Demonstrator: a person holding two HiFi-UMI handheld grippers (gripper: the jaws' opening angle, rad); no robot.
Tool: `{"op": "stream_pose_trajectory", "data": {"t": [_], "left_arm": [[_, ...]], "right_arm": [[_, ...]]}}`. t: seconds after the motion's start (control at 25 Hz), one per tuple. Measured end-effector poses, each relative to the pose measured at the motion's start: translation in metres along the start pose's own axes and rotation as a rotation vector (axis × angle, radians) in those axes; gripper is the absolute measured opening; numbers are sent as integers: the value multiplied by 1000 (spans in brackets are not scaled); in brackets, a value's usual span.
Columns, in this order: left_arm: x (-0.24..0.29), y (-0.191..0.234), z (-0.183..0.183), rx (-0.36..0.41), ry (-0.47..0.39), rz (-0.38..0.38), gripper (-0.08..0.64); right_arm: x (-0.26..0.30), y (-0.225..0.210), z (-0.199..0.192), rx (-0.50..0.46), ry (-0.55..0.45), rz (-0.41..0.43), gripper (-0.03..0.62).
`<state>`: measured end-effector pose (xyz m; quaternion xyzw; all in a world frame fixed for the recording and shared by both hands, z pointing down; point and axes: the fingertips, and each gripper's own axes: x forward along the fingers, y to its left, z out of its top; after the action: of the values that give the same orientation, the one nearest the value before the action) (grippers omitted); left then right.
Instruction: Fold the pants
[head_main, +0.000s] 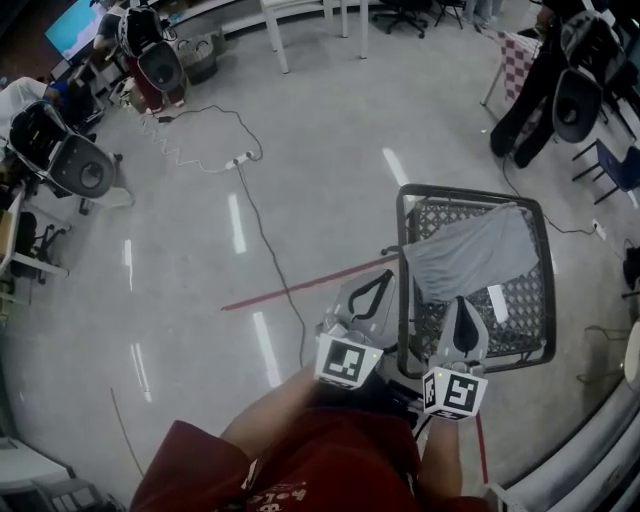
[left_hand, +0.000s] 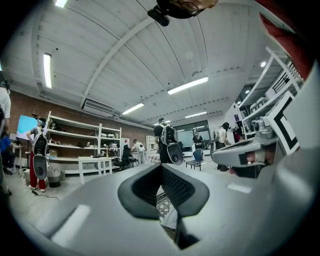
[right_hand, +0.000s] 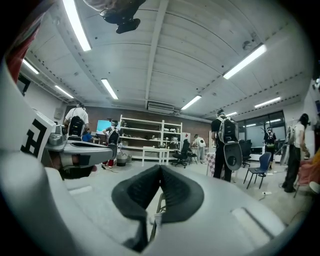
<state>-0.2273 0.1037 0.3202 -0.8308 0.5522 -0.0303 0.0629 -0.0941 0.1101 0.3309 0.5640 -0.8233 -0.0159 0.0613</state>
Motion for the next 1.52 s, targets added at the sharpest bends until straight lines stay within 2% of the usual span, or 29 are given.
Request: {"op": "stream_pose_trajectory", "data": {"t": [0.2,0.32,0.56,0.72,0.92,1.24,1.36,1.52], "left_arm": [[22,8,-3,22,-12,-27,6],[42,18,0,-9,-25,-47,6],[117,11,12,-7,-81,-129,6],[161,-9,11,43,-64,-236,6],[207,-39,1,-20,-43,-328,6],[232,-90,-9,25,-50,-536,6],[238,-103,-9,84,-84,-638,6],[242,-93,-9,21,-102,-700,6]], "right_arm": [[17,-10,-14,-18,2,-65,2],[34,-16,-10,4,2,-98,2],[66,-74,-9,31,-1,-188,2],[74,-119,-12,60,-10,-275,2],[69,-163,-30,100,-6,-386,2],[39,-194,-56,113,58,-553,2],[33,-195,-59,117,87,-618,2],[37,-183,-50,101,107,-683,2]]}}
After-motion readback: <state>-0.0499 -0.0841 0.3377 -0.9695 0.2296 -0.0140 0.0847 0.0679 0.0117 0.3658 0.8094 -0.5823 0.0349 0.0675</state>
